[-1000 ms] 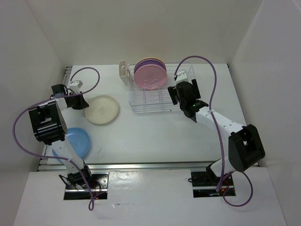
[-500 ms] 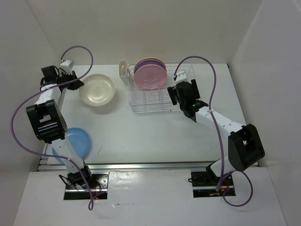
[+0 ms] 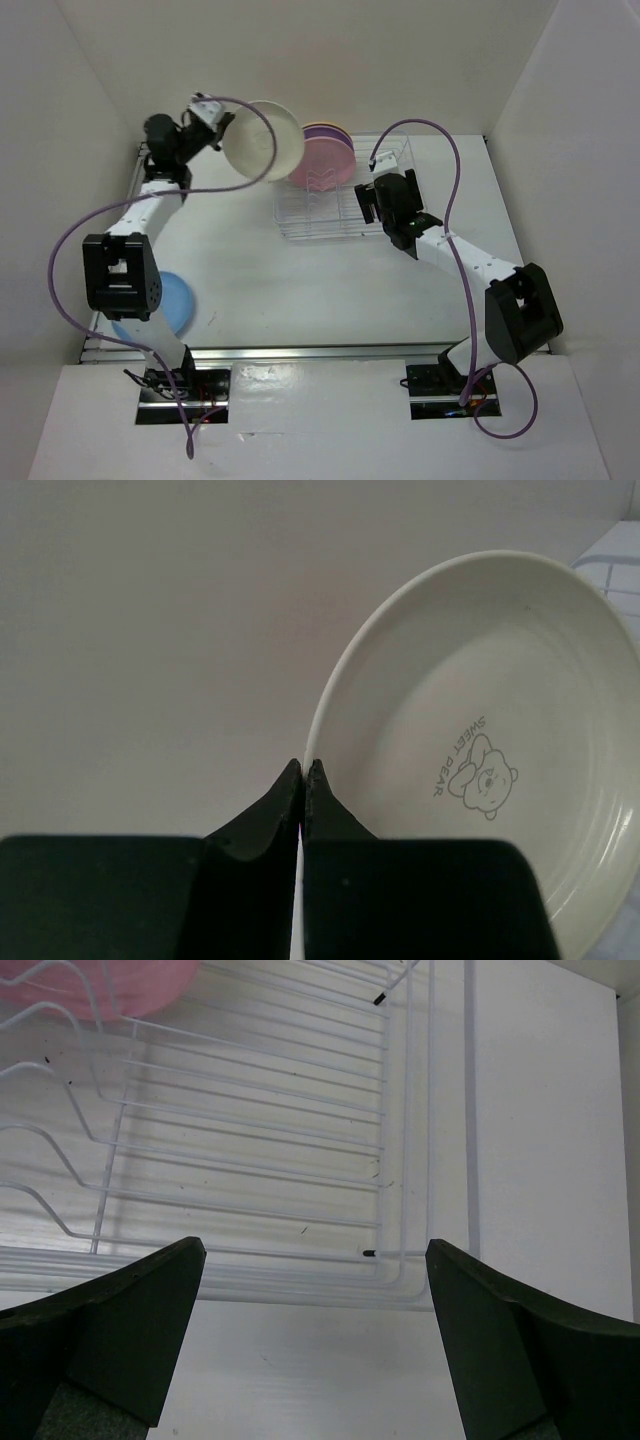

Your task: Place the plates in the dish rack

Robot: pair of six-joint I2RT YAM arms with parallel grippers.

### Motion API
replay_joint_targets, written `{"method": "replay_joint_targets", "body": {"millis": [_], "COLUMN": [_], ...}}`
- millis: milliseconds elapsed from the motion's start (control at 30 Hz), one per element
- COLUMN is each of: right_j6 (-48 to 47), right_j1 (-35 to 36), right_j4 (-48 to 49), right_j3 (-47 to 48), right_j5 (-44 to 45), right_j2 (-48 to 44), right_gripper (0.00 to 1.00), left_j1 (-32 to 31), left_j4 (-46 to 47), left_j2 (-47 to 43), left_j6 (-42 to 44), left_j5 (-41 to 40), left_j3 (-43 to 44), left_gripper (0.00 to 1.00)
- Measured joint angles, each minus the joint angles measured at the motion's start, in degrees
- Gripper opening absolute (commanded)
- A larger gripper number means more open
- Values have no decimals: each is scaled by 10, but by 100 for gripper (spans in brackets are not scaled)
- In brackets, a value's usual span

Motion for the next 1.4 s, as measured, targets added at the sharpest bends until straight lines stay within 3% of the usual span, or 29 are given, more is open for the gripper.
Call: {"method": "replay_joint_targets", "body": {"millis": [200,467,867,1167,1400], "right_j6": [1,1,3,7,11], "right_j1": [0,0,0,0,0], "right_j4": [-3,-5,-8,-8,-9], "right_j3": [0,0,0,0,0], "right_j5": [0,-1,-1,-1,-2], "right_j2": [0,4,14,22,23], "right_gripper": [100,100,100,100,100], "left_j1": [-151,-164,-266,-258,-265], "left_j4": [197,292,297,256,237], "left_j2": [7,20,18,-9,29], "left_j6": [166,260,313,371,401], "left_j5": [-156,-216,-217,-209,-205], "left_j3": [-84,-84,-135,-143,-128], "left_gripper": [0,0,0,0,0]}}
